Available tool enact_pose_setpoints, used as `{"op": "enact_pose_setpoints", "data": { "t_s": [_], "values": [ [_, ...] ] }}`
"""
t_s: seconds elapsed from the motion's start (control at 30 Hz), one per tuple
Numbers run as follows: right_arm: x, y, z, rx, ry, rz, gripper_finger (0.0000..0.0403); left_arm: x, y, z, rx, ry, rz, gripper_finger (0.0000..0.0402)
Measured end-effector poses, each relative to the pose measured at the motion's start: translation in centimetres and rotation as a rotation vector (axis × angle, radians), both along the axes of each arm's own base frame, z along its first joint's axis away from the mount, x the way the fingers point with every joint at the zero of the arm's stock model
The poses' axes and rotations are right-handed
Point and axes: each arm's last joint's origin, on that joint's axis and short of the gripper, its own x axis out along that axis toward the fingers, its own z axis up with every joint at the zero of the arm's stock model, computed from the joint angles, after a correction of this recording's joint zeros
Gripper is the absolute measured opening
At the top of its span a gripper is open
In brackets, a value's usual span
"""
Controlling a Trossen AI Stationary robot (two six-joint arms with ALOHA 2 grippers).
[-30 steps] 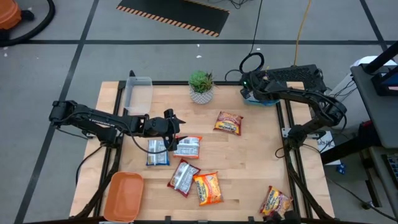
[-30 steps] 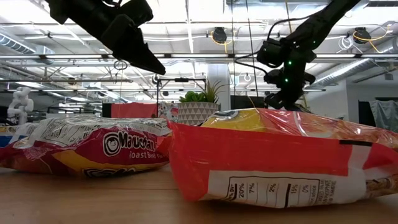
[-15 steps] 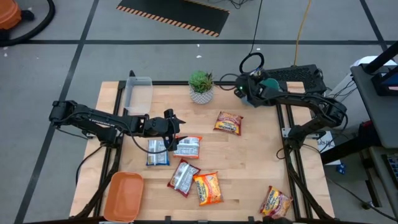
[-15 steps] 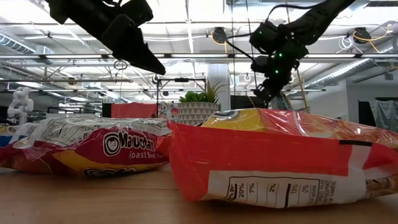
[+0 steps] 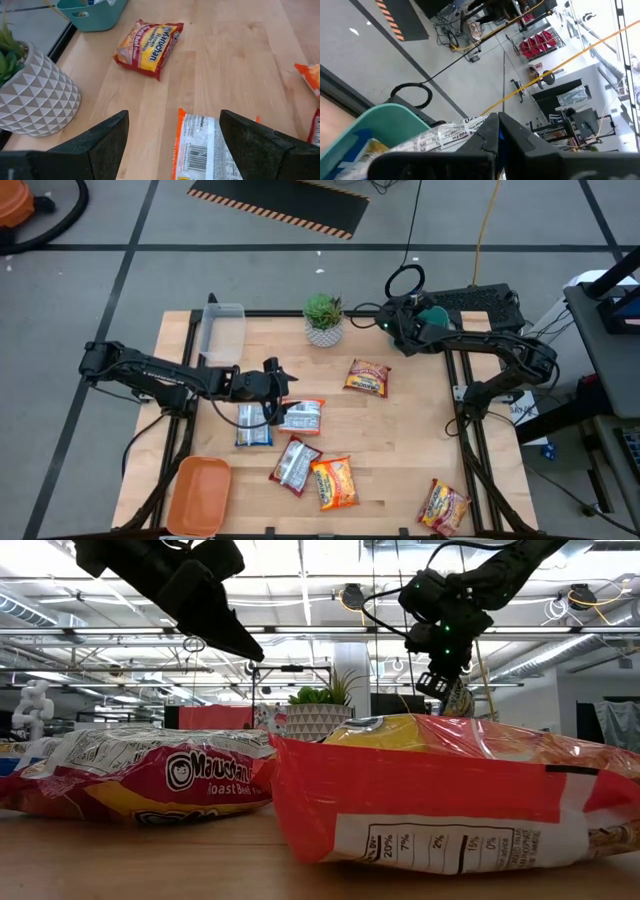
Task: Sort Maruchan noodles
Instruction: Put the right blue noodle pack into the green bin
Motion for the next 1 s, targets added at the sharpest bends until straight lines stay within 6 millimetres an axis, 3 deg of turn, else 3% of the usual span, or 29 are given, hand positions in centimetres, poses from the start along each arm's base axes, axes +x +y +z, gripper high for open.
{"op": "enact_pose_setpoints", "data": {
  "t_s": [0.37,0.73,1.0],
  "values": [
    [-2.7,1.9,3.0,-0.032,-0.118,-0.036,0.0,-0.1,-0.7,0.0,-0.008,-0.001,-0.021,0.0317],
    [-6.1,2.7,1.8,-0.005,-0.147,-0.064,0.0,0.0,-0.8,0.1,-0.011,-0.011,-0.02,0.0317],
    [-7.6,2.4,-0.4,0.072,0.075,-0.062,0.0,0.0,-0.8,0.1,-0.009,-0.01,-0.022,0.0317]
  ]
}}
